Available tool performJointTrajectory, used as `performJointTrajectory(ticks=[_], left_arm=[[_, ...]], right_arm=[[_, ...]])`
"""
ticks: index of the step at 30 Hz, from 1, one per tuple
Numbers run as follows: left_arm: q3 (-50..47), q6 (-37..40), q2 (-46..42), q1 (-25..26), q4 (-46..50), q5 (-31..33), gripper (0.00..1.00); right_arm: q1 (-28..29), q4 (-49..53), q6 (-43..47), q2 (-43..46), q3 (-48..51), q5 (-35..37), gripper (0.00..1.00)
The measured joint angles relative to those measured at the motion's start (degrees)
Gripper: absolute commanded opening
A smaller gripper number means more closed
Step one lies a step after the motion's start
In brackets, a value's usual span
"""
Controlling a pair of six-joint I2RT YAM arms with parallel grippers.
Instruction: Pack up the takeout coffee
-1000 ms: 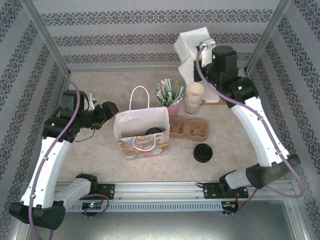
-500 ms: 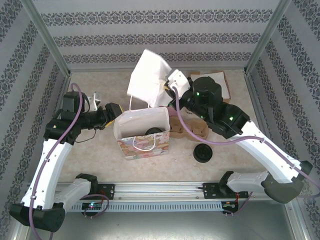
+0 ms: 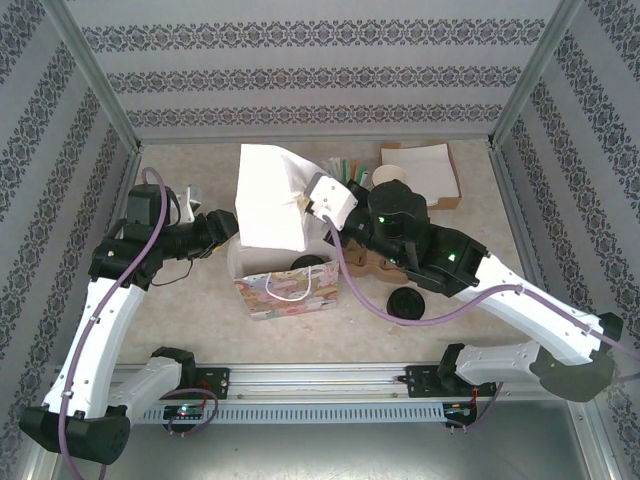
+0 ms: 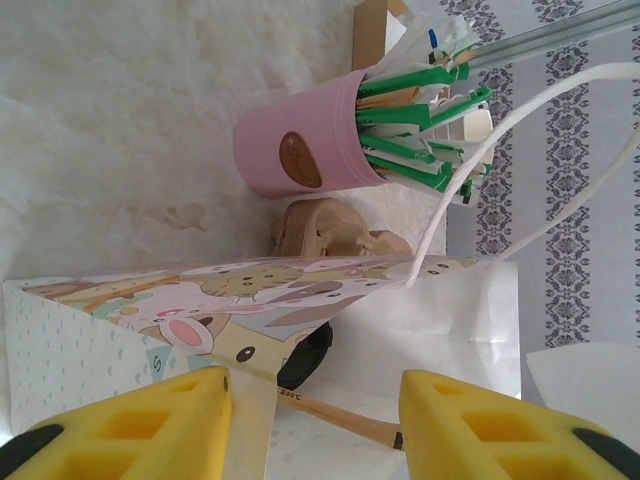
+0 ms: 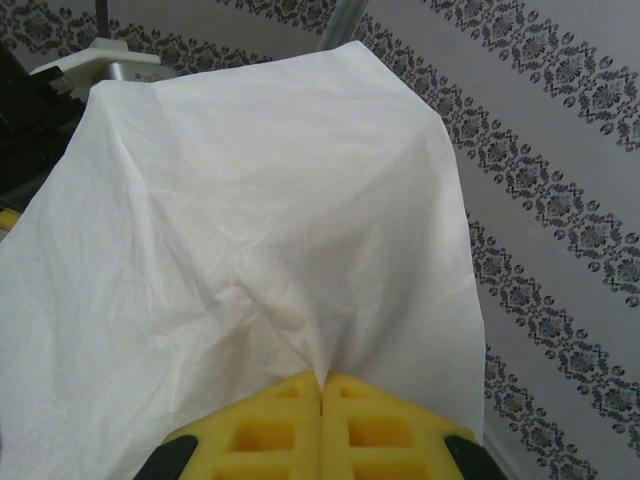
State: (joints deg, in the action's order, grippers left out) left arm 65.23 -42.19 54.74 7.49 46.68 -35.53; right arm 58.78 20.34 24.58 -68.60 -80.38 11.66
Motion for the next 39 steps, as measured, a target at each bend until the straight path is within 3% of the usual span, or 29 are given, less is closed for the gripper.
performJointTrajectory(ticks=[13,24,31,34,37,39], left_arm=[[0.0,0.2,0.0,0.0,0.9,1.6,0.41],[0.0,0.2,0.0,0.0,0.9,1.6,0.41],[0.0,0.2,0.0,0.0,0.9,1.7,0.41],[0.0,0.3,0.0,0.0,0.9,1.7,0.41],[0.0,0.5,0.0,0.0,1.0,1.7,0.41],[0.0,0.5,0.0,0.0,1.1,1.7,0.41]], right_arm=[[6.3,2.2,9.2,-6.6,-0.1,8.3,0.0],[6.5,9.6,4.8,-9.2,-1.1,3.3,0.0],[3.5,16.7,-0.2,-11.9,-4.3,-1.0,0.0],[1.5,18.6,-2.2,-12.2,-5.3,-3.4,0.08],[-0.4,20.5,-4.4,-12.7,-6.6,-6.1,0.26],[-1.2,21.4,-5.0,-13.1,-7.2,-7.5,0.28]])
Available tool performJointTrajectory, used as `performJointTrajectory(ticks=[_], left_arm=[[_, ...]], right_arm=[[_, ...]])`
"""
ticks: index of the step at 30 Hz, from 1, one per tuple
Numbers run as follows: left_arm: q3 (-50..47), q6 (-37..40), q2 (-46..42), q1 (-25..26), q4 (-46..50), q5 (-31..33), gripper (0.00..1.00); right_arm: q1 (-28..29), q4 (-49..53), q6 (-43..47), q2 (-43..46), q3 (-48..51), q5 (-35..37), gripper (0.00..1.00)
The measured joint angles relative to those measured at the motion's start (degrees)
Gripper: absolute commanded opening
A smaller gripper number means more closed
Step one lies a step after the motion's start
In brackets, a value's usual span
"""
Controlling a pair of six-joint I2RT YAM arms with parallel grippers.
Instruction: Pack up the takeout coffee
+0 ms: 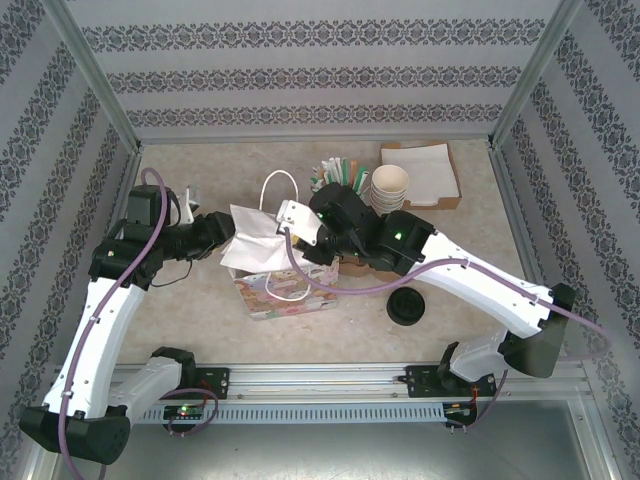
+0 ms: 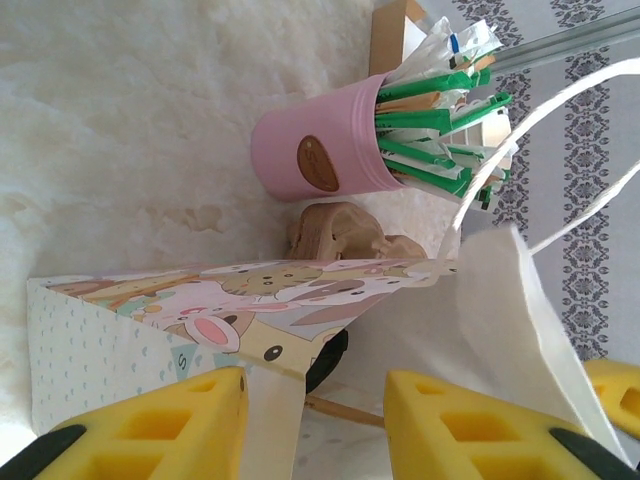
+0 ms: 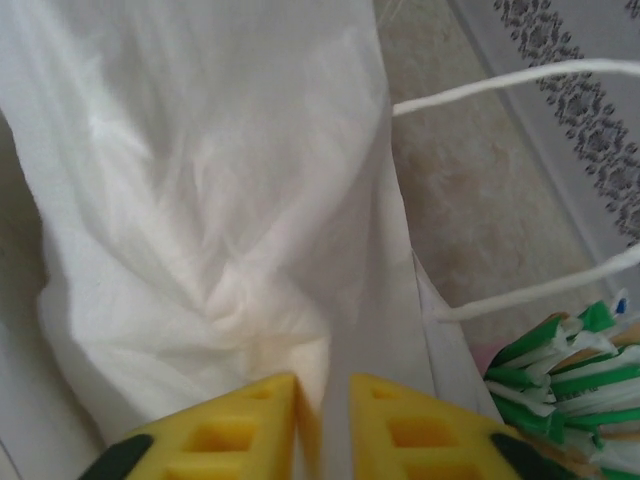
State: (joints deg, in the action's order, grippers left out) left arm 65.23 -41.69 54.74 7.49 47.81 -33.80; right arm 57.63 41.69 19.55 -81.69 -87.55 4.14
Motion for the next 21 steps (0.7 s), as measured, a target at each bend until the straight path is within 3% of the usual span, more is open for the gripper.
performJointTrajectory(ticks=[11,21], left_arm=[[0.0,0.8,0.0,0.0,0.8,0.7,0.4],[0.0,0.8,0.0,0.0,1.0,1.1,0.4]], right_arm=[[-1.3,1.5,-2.6,-0.9,-1.2,-5.4,0.22],[-1.3,1.4,-5.8,-10.5,-5.9,-9.7,0.2]])
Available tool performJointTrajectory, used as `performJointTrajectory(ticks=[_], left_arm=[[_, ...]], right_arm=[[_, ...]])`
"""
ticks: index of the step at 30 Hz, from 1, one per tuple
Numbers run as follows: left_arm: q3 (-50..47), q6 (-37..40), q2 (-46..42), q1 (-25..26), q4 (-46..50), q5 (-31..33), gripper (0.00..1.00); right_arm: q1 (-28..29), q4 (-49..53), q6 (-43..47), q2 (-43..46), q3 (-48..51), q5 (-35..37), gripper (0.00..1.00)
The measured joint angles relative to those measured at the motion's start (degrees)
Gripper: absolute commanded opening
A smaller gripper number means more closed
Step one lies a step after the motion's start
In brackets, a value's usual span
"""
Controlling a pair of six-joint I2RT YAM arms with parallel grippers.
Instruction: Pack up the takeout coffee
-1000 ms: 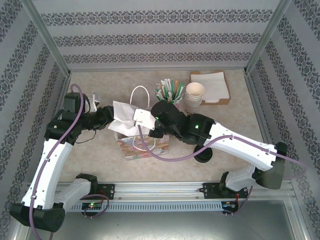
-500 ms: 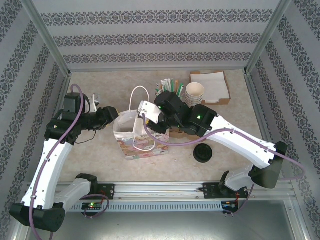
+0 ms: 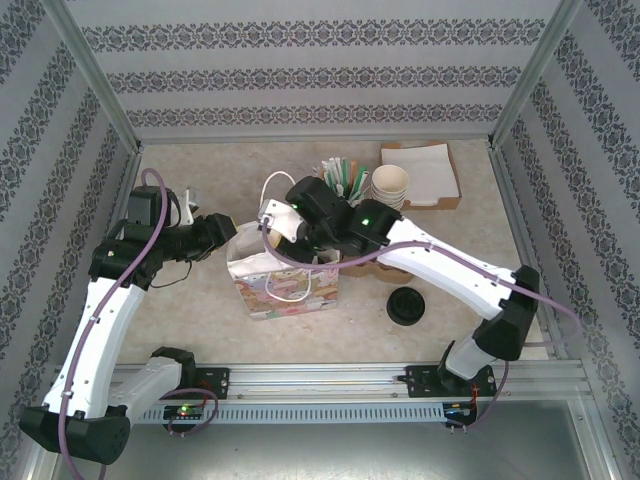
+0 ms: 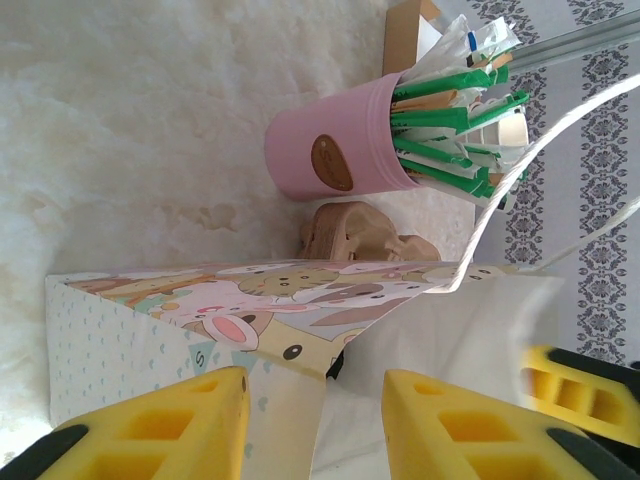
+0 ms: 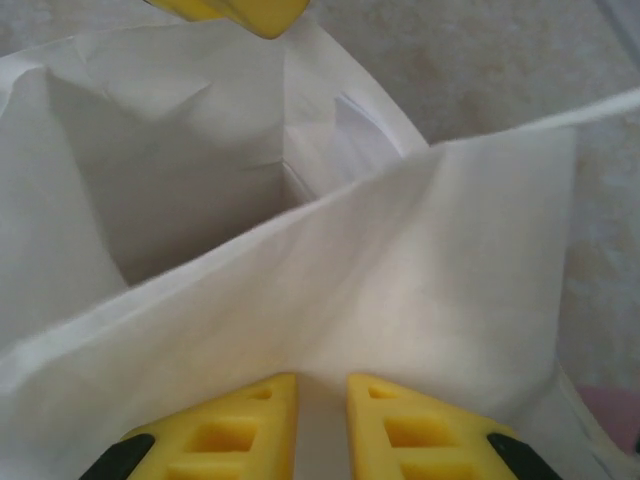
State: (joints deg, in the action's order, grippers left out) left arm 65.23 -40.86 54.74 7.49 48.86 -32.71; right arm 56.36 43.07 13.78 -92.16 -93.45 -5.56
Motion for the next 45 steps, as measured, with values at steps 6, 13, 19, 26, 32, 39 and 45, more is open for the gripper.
performJointTrajectory(ticks=[6,13,19,26,32,39,45], left_arm=[[0.0,0.0,0.0,0.0,0.0,0.0,0.39],[0.0,0.1,0.0,0.0,0.1,0.0,0.39],[0.0,0.6,0.0,0.0,0.8,0.7,0.39],[0.2,1.5,0.0,0.0,1.1,2.0,0.4],[1.5,3.0,0.0,0.0,1.3,3.5,0.58],[4.4,6.2,-1.5,0.0,1.2,5.7,0.78],[5.9,9.0,-4.4,0.0,-2.3,8.8,0.9]], right_arm=[[0.0,0.8,-1.5,-5.5,-4.1,-2.1,0.19],[0.0,3.9,-1.7,-10.3,-8.0,-2.4,0.17],[0.0,7.9,-1.5,-12.6,-8.9,-1.3,0.17],[0.0,8.0,-2.0,-12.2,-10.5,-1.7,0.28],[0.0,6.9,-3.8,-7.5,-12.0,-1.4,0.42],[0.0,2.5,-6.2,4.4,-10.5,1.2,0.64],[0.0,-7.1,-6.4,18.4,0.1,11.6,0.84]])
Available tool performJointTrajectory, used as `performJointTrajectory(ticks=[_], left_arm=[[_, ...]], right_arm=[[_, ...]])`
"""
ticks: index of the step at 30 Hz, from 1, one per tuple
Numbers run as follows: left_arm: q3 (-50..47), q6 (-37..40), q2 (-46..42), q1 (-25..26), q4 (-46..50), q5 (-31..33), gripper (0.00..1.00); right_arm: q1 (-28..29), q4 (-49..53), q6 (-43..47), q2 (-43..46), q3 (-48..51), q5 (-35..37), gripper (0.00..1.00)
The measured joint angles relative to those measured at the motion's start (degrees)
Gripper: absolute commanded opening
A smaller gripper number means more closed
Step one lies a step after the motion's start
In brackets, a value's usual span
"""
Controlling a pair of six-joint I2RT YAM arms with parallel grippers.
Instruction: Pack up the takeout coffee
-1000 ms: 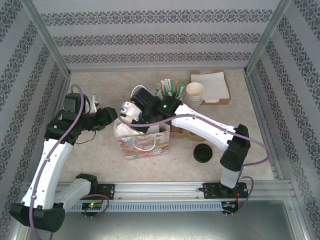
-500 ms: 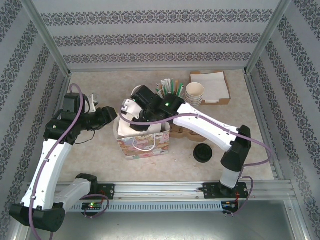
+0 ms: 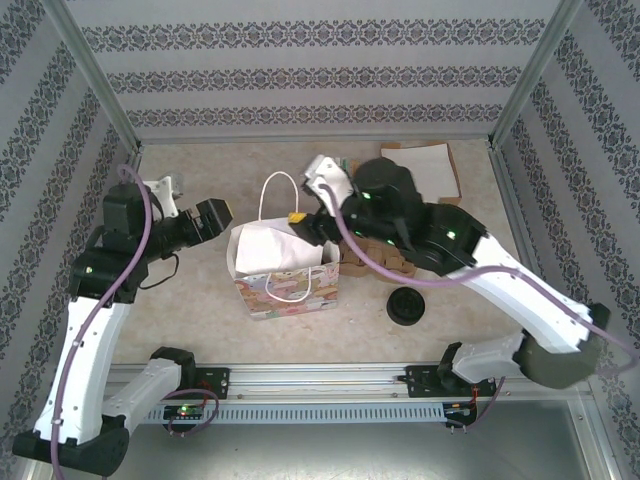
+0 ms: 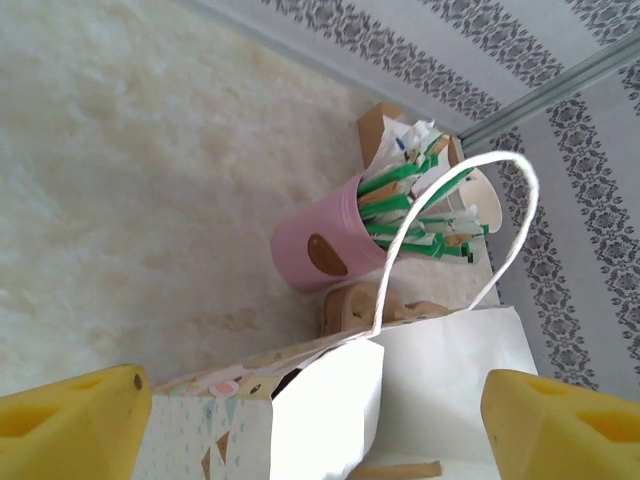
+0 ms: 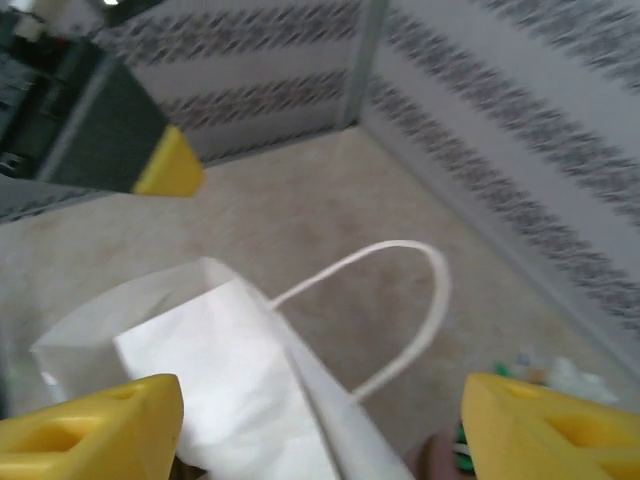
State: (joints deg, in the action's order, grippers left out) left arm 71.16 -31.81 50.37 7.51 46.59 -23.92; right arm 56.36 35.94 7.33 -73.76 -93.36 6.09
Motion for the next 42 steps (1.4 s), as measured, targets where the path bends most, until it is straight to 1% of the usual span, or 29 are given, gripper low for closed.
performJointTrajectory(ticks=[3,4,8,11,14,18,22,25,26,29,35,39,42], left_arm=[[-1.0,0.6,-2.4,0.0,-4.6,2.1,0.99],[-1.9,1.0,-3.6,0.0,-6.7,3.1,1.0],[-5.9,3.1,-7.9,0.0,-13.3,8.8,1.0],[-8.8,5.3,-9.5,0.0,-17.5,15.6,1.0],[-12.1,8.9,-8.8,0.0,-22.2,22.9,1.0],[-17.1,14.1,-5.6,0.0,-28.8,33.2,1.0],[-23.0,19.1,-1.2,-0.1,-36.7,43.4,1.0],[-26.0,22.0,2.6,-0.2,-42.0,50.1,1.0],[-26.8,22.6,3.9,-0.4,-43.8,51.7,1.0],[-31.0,24.3,7.6,-1.4,-50.3,55.2,1.0],[-38.0,27.7,16.7,-2.1,-59.0,60.8,1.0],[-42.9,28.5,21.3,-2.9,-66.6,61.7,1.0],[-44.1,28.4,26.1,-4.0,-70.1,60.2,1.0]], right_arm=[[0.0,-5.8,0.2,6.5,6.9,7.3,0.94],[-0.3,-7.9,0.4,8.6,9.3,9.4,0.98],[-2.5,-15.6,1.6,16.7,18.8,17.1,0.98],[-6.5,-20.7,2.0,21.7,25.2,21.7,0.98],[-14.0,-24.3,1.0,25.1,31.2,23.5,0.98],[-28.1,-26.8,-3.2,26.7,38.5,22.5,0.98],[-42.1,-31.1,-8.2,25.6,47.7,19.0,0.98],[-49.6,-35.2,-11.9,22.7,55.0,16.1,0.98],[-51.1,-36.5,-12.7,21.4,56.8,15.4,0.98],[-53.4,-40.9,-13.8,16.5,61.5,13.8,0.98],[-53.6,-51.3,-13.2,8.4,67.5,9.6,0.98],[-53.6,-59.1,-12.8,3.5,69.3,8.3,0.98],[-53.6,-64.6,-11.6,-0.4,70.3,6.4,0.98]])
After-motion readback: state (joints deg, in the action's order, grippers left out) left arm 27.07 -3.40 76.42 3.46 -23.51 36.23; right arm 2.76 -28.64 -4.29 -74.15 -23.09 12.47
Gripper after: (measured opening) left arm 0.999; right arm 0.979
